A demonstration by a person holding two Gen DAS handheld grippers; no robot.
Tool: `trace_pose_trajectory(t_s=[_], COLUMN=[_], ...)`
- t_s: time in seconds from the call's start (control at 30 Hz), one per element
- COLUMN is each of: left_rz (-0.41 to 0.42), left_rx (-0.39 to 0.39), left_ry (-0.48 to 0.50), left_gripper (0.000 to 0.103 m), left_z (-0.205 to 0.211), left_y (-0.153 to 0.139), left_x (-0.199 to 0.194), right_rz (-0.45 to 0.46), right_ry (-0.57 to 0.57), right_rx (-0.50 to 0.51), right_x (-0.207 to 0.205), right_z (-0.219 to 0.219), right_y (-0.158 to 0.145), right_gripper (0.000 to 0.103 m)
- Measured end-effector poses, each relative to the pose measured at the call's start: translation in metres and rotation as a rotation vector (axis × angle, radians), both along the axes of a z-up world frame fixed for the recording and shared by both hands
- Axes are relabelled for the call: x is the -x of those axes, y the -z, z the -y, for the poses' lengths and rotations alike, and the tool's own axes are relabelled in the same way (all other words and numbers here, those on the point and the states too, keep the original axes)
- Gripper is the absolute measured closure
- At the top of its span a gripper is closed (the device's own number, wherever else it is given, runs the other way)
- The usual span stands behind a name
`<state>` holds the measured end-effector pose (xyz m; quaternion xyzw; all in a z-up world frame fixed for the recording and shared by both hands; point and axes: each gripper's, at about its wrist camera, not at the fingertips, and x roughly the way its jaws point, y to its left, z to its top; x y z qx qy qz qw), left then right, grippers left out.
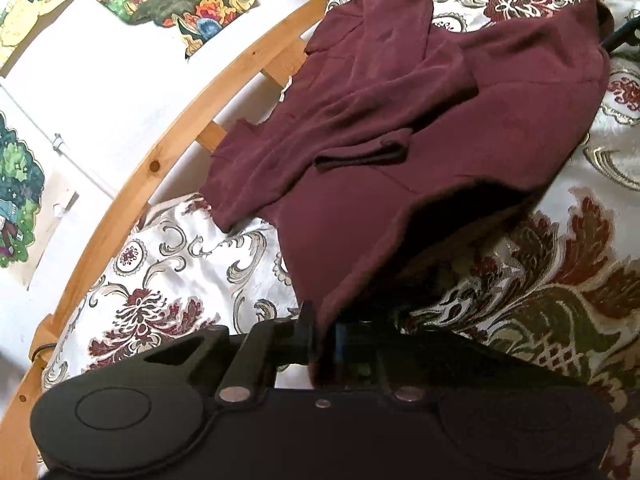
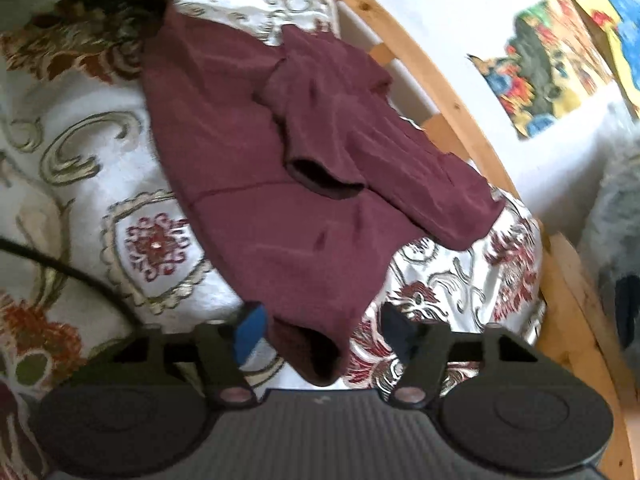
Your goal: Fold small clothes
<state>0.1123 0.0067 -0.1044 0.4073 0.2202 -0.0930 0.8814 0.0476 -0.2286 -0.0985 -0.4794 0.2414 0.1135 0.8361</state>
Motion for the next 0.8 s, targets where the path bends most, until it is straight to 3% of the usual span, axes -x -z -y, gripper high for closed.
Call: trace_pose_trajectory(t_s=[0.17,0.33,0.47,0.5,0.53,0.63,0.73,0.8], left_rz=[-0.002,0.000,-0.017,-0.020,-0.021,-0.010,-0.022,-0.079], left_rx=[0.064,0.109,0.164,0.175,0.181,0.182,0.190,0.258], left_ry=[-0.021,-0.053,-0.086,-0.094,-0.099,-0.102,-0.092,-0.106], left_gripper=[0.096,0.096,0.096,0.096,0.096,0.097,0.098,0.098], left_z=[-0.004,-0.006,-0.009,-0.009,-0.010,-0.010,-0.010,-0.013], left_y=[-0.011,-0.023,-0.030,-0.032,-0.033,-0.035,-0.043,-0.056], left_x=[-0.001,-0.001,-0.006,-0.007,-0.008,-0.004,0.003,0.006], right_rz=[-0.020,-0.034,0.004,0.013,0.017,0.010,0.039,0.069], right_ry=[0.007,0.042,0.052,0.051,0.050,0.044,0.032,0.029], right_rx=[0.016,0.026,0.037,0.026,0.014,-0.017,-0.093,-0.127], right_x=[0.002,0.009,0.001,-0.001,-0.003,-0.003,0.010,0.019], right_z=[-0.001,0.004,0.003,0.003,0.004,0.007,0.012,0.014], right_y=[0.005,0.004,0.008,0.007,0.006,0.005,-0.009,-0.022], right_gripper=[0.047,0.042,0.038,0.046,0.065,0.092,0.096,0.096])
